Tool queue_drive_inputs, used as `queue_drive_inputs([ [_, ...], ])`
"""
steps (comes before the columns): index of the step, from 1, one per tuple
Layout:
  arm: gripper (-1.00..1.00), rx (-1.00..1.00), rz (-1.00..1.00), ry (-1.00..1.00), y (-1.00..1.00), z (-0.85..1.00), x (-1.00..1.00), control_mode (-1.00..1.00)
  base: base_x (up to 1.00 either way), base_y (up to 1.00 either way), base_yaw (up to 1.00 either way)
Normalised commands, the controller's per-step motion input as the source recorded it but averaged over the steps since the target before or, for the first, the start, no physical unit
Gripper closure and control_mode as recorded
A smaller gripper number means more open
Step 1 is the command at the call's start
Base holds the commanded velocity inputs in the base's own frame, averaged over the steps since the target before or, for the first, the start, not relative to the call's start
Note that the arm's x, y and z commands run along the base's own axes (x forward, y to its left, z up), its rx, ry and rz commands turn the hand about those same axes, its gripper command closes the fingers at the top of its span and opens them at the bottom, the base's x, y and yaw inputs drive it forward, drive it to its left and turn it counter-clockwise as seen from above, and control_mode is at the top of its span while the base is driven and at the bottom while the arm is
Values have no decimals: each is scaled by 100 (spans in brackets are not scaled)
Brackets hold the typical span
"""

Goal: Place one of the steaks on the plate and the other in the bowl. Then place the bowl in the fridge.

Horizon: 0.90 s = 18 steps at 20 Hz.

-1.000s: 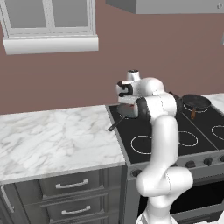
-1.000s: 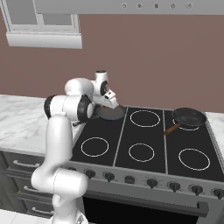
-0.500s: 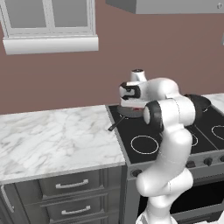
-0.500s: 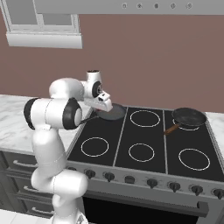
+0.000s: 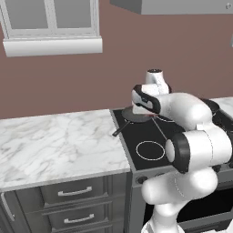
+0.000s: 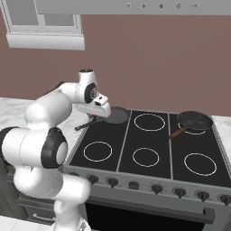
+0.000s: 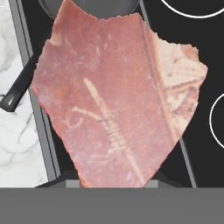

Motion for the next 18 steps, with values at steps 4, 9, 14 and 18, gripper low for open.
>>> queue_drive_inputs([
  [4,100,0,8,0,0,41,-100,-100,0,0,0],
  [9,100,0,1,0,0,21,-96,-100,0,0,0],
  [14,100,0,0,-1,0,14,-85,-100,0,0,0],
  [18,100,-1,0,-7,0,4,-41,-100,0,0,0],
])
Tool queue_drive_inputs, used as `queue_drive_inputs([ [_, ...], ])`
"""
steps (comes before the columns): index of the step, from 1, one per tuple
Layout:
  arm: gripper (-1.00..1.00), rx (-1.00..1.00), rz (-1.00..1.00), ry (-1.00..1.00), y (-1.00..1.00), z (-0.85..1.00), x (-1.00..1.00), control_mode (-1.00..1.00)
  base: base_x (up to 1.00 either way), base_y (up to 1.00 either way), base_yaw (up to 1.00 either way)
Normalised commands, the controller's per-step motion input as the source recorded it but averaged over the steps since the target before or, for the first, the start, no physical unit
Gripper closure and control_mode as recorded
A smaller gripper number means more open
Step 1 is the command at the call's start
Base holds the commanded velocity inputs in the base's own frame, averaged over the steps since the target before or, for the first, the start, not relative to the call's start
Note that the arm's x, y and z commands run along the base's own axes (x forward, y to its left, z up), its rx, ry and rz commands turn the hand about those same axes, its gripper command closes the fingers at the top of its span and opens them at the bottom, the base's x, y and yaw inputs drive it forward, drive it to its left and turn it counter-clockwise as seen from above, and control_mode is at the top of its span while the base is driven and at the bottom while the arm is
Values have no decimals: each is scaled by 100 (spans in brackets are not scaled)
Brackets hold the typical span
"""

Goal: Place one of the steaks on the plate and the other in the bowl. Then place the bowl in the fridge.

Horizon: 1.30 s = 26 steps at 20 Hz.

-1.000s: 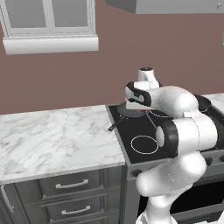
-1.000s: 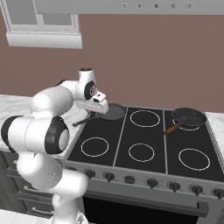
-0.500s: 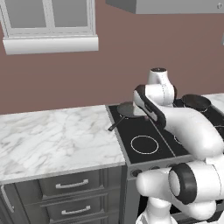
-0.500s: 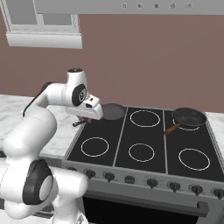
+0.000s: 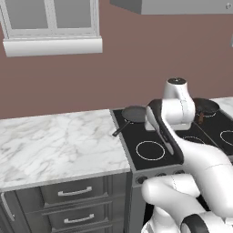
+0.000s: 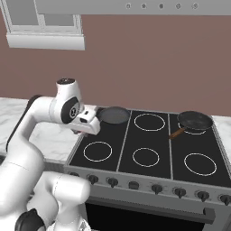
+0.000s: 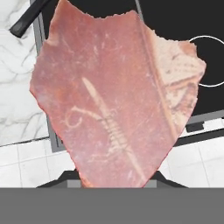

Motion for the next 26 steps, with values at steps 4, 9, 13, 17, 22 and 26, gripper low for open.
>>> queue_drive_inputs([
  [4,100,-4,0,-2,0,0,-14,-100,0,0,0],
  [9,100,-1,0,0,0,0,-2,-100,0,0,0],
  [13,100,0,0,0,0,0,0,-100,0,0,0],
  [17,100,0,0,0,0,0,0,100,0,0,0],
  [22,100,0,0,0,0,0,0,100,0,-48,1],
  [26,100,0,0,0,0,0,0,100,-6,-73,0],
])
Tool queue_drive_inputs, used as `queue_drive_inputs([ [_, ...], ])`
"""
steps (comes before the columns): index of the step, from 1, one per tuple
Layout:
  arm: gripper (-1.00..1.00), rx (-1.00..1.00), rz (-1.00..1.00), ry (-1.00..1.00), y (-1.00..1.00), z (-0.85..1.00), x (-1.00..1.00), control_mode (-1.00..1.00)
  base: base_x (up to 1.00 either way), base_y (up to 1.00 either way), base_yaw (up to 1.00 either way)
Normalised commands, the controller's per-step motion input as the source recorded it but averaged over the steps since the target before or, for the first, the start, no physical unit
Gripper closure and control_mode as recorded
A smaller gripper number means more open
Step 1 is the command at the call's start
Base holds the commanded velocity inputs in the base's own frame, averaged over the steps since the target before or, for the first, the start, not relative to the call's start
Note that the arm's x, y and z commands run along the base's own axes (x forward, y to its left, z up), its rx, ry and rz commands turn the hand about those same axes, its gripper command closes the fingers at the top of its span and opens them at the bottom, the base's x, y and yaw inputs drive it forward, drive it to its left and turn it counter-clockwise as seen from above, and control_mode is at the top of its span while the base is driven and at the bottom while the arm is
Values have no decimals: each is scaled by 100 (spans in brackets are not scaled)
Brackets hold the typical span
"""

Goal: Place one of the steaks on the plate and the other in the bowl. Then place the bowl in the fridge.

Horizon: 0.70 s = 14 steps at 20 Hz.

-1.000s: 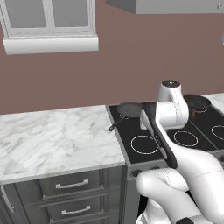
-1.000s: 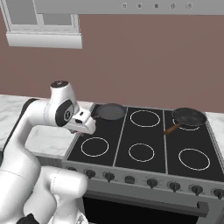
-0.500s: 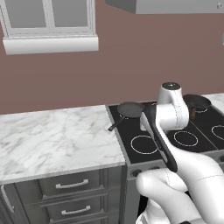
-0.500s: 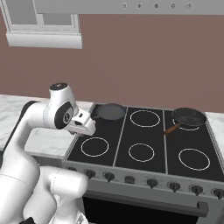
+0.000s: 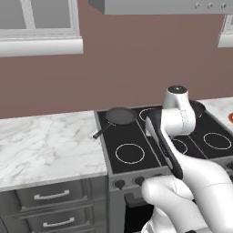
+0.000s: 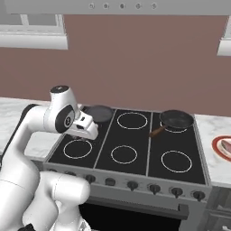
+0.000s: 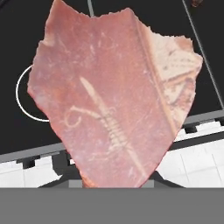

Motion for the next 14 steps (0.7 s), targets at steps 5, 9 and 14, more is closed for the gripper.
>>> queue_drive_inputs([
  [5,100,0,0,0,0,0,0,100,-10,-74,0],
  [9,100,0,0,0,0,0,0,100,-10,-74,0],
  [14,100,0,0,0,0,0,0,100,-5,-75,0],
])
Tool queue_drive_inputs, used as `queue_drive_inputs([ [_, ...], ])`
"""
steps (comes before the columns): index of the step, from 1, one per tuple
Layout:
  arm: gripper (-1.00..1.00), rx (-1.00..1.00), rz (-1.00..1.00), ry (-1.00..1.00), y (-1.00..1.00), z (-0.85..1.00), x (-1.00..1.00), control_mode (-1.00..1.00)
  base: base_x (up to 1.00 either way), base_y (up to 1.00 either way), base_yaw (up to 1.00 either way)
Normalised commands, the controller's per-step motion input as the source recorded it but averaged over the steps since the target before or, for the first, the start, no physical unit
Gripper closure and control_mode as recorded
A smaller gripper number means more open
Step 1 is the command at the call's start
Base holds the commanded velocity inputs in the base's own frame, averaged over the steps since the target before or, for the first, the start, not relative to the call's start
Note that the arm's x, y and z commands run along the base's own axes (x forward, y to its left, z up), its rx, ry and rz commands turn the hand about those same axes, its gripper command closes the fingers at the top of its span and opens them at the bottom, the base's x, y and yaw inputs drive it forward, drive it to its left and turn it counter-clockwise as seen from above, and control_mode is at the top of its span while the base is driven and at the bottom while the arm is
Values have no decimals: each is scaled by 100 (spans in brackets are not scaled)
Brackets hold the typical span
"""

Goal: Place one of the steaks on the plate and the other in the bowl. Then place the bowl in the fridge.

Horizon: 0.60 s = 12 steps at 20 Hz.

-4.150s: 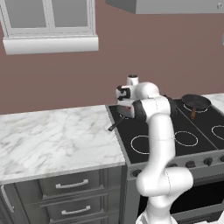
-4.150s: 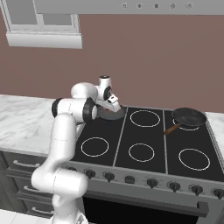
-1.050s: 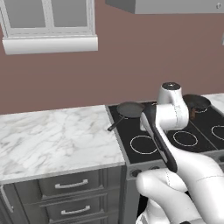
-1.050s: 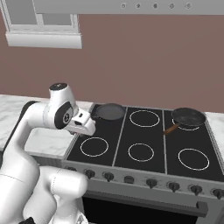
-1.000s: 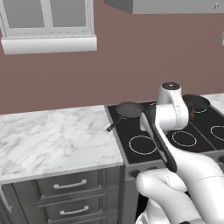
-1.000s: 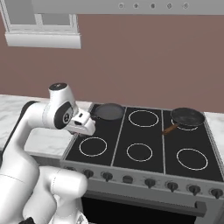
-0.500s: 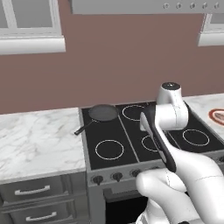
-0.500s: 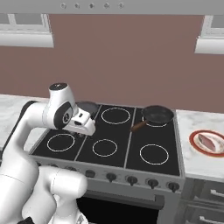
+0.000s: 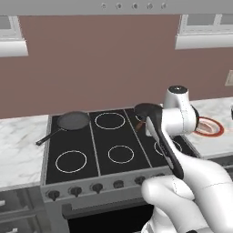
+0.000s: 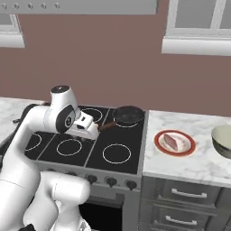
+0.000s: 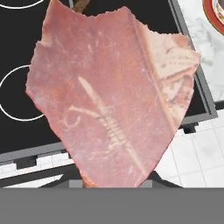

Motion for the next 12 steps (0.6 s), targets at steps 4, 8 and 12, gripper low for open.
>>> queue_drive_inputs([
  [4,100,0,0,0,0,0,0,100,-7,-75,0],
  [8,100,0,0,0,0,0,0,100,-1,-74,0],
  [12,100,0,0,0,0,0,0,100,0,-76,0],
])
